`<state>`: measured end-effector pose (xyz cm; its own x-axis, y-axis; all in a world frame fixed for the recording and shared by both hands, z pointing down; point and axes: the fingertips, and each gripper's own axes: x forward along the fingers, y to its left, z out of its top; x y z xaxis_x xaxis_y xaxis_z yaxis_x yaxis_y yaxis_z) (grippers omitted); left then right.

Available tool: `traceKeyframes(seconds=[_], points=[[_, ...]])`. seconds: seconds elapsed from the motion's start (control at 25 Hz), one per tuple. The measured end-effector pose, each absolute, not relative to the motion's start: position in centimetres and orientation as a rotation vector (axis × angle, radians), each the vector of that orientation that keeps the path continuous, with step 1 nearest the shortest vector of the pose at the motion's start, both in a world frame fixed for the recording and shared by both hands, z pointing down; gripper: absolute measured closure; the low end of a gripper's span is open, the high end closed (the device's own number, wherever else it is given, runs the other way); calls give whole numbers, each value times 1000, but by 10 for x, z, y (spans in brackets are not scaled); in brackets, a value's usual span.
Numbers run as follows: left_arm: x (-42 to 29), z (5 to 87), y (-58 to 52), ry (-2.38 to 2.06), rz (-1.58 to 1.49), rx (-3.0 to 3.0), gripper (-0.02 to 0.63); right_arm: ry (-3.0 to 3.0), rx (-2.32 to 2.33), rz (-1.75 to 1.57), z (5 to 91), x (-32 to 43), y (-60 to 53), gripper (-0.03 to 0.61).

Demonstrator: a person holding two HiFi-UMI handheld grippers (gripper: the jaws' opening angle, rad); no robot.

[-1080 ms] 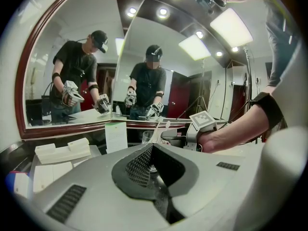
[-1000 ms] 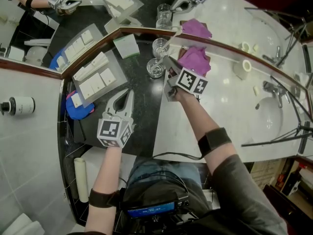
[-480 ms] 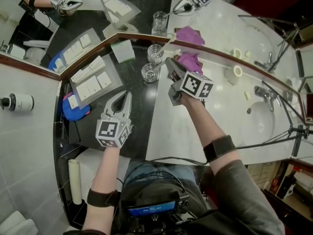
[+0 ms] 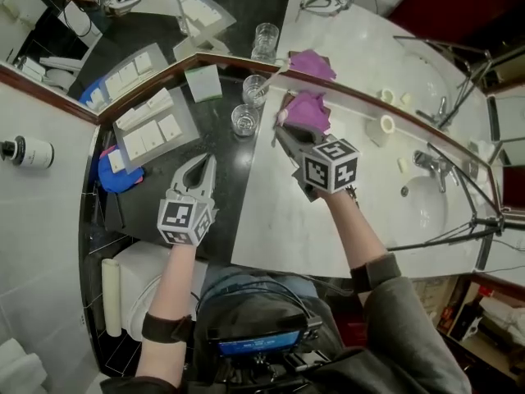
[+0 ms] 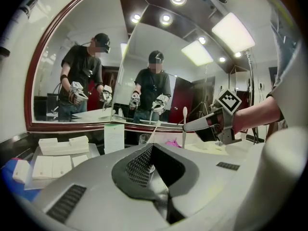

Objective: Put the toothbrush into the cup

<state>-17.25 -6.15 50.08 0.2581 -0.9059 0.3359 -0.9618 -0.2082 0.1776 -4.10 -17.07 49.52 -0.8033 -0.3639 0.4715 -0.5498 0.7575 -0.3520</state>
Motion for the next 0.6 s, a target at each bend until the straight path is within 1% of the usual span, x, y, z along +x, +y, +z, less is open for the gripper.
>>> traceKeyframes(seconds=[0.44,0.6], points=[[-176,517,-29,-1721,224,2129,614,-2188,323,152,560,-43,-86,532],[-180,521,-20,-1724,226,2114,614,-2055,228,58,598,-43,-64,532]])
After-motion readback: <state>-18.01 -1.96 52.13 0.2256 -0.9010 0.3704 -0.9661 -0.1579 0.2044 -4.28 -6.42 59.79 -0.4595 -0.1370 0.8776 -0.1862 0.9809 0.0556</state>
